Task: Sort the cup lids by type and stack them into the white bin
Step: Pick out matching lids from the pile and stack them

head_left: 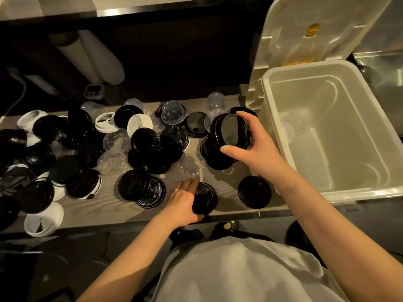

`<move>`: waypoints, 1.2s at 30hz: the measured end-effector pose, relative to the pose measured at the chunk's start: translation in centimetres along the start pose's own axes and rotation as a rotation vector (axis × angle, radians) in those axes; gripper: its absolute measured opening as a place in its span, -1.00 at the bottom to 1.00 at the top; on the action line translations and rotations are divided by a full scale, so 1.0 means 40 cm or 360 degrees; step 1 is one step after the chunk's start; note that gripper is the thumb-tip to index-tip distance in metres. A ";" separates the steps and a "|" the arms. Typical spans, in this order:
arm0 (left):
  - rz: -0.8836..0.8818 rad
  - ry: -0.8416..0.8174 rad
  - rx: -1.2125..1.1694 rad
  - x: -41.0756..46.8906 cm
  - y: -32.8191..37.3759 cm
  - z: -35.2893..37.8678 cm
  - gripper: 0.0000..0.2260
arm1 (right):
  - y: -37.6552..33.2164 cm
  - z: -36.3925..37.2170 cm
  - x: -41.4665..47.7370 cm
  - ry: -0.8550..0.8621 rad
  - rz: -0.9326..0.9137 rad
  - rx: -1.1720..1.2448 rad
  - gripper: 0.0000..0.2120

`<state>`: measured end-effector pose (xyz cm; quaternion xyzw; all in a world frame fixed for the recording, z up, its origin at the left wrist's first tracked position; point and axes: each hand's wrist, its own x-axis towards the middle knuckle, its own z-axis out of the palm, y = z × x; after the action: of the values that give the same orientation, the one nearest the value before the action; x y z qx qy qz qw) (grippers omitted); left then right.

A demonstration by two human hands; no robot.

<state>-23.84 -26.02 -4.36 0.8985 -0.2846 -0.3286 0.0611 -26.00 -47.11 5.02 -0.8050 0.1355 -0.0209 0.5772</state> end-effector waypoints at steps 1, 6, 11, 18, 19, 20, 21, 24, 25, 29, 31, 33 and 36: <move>-0.0003 0.0008 0.0037 0.002 0.003 0.007 -0.03 | -0.002 -0.001 0.000 -0.0014 -0.0014 0.0006 -0.27; -0.0087 0.0102 0.0070 0.009 0.026 0.031 -0.03 | 0.001 -0.013 0.002 -0.0059 -0.0061 -0.0021 -0.27; -0.0198 0.0218 -0.0150 0.012 0.040 0.027 -0.06 | 0.007 -0.030 0.008 -0.0075 -0.0062 -0.0030 -0.24; -0.0125 0.0487 -0.0478 0.000 0.092 -0.119 -0.06 | -0.018 -0.074 0.021 0.0021 -0.0171 -0.0144 -0.22; -0.0083 0.0556 -0.0520 0.000 0.101 -0.148 -0.06 | -0.021 -0.083 0.021 0.0040 -0.0195 -0.0147 -0.23; -0.0037 0.0613 -0.0554 0.002 0.114 -0.181 -0.07 | -0.025 -0.095 0.022 0.0067 -0.0223 -0.0122 -0.23; 0.0010 0.0652 -0.0566 0.004 0.127 -0.212 -0.07 | -0.026 -0.108 0.022 0.0098 -0.0245 -0.0081 -0.25; 0.0126 0.0761 -0.0536 0.026 0.172 -0.293 -0.10 | -0.024 -0.153 0.024 0.0221 -0.0262 -0.0011 -0.27; 0.0157 0.0786 -0.0532 0.037 0.189 -0.316 -0.11 | -0.022 -0.172 0.025 0.0269 -0.0256 -0.0019 -0.26; 0.0281 0.0868 -0.0512 0.089 0.259 -0.381 -0.12 | -0.003 -0.251 0.025 0.0441 -0.0200 -0.0042 -0.26; 0.0323 0.0866 -0.0541 0.115 0.292 -0.400 -0.12 | 0.017 -0.294 0.026 0.0522 -0.0166 -0.0154 -0.27; 0.0364 0.0824 -0.0586 0.143 0.325 -0.410 -0.14 | 0.041 -0.339 0.029 0.0586 -0.0099 -0.0309 -0.25; 0.0448 0.0774 -0.0554 0.183 0.367 -0.418 -0.14 | 0.072 -0.399 0.035 0.0513 0.0164 -0.0509 -0.22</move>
<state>-15.75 -43.52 8.91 0.8786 -0.3226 -0.1364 0.3248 -28.26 -63.03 7.45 -0.8646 0.2684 -0.0979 0.4134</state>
